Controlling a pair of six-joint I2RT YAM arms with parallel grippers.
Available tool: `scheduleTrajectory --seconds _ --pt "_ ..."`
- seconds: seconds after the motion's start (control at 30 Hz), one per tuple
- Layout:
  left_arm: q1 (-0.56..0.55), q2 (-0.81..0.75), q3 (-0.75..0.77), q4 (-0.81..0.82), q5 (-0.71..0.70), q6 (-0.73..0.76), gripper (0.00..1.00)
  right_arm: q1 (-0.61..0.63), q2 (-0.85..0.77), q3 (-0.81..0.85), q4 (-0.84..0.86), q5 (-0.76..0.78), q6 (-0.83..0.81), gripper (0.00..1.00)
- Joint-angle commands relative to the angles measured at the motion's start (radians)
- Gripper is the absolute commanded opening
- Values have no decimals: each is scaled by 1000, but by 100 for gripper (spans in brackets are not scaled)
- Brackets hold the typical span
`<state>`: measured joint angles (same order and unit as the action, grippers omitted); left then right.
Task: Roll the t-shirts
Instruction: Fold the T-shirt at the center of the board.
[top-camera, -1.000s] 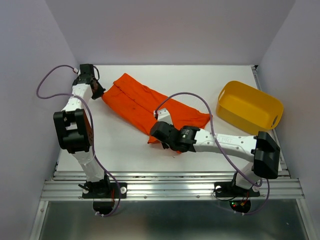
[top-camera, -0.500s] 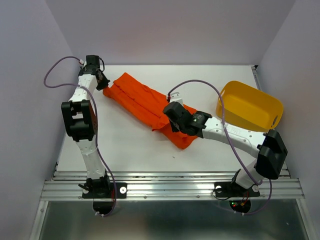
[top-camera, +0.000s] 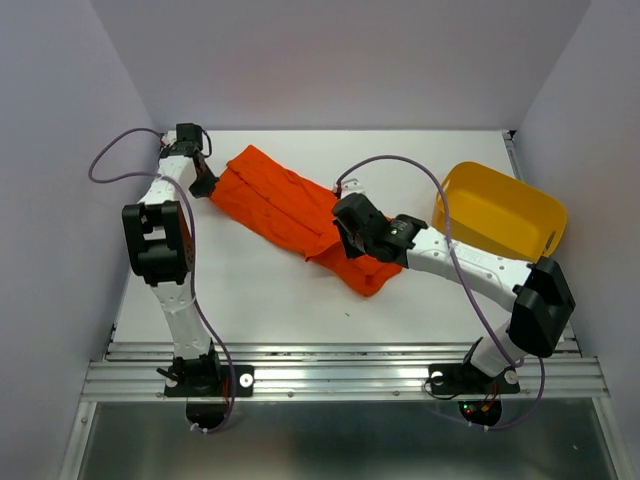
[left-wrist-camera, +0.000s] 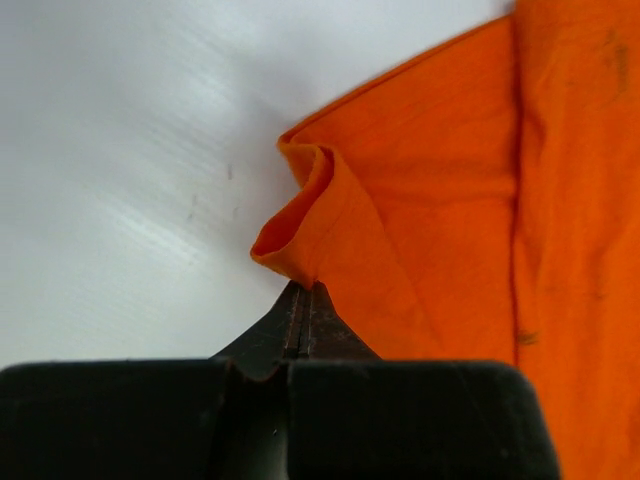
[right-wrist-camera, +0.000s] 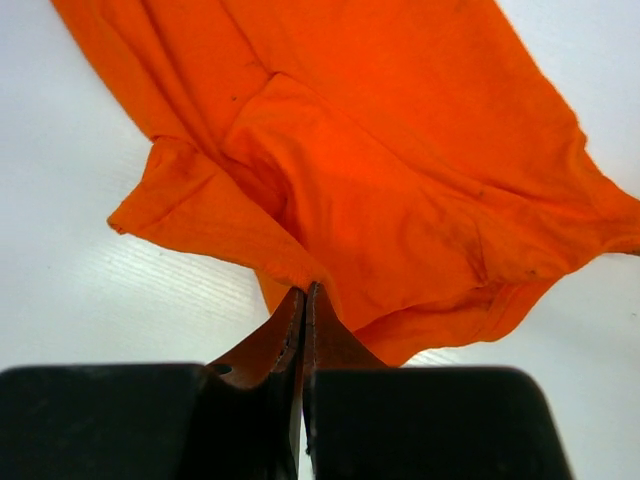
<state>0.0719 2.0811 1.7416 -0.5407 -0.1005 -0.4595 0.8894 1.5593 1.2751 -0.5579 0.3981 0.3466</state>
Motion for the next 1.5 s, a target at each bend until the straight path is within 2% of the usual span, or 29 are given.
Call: scheduleTrajectory --seconds 0.0,0.17,0.4,0.67,0.9,1.03,1.23,1.47 --pt "0 -150 -91 -28 -100 44 0 -1 -50 -22 32 -126 -1 1" --pt "8 -197 -175 -31 -149 56 0 10 -85 -80 32 -183 29 1" --pt "9 -222 -226 -27 -182 59 0 10 -142 -125 24 -159 35 1" --pt "9 -198 -205 -34 -199 64 0 10 -168 -117 3 -142 25 1" --pt "5 -130 -97 -67 -174 59 0 10 -146 -96 3 -85 20 1" --pt "-9 -64 25 -107 -166 58 0 10 -108 -60 3 -45 -6 1" --pt "-24 37 166 -159 -154 51 0 -9 -48 1 4 -42 -54 1" --pt "-32 112 252 -176 -143 51 0 -73 -2 30 15 -56 -100 1"
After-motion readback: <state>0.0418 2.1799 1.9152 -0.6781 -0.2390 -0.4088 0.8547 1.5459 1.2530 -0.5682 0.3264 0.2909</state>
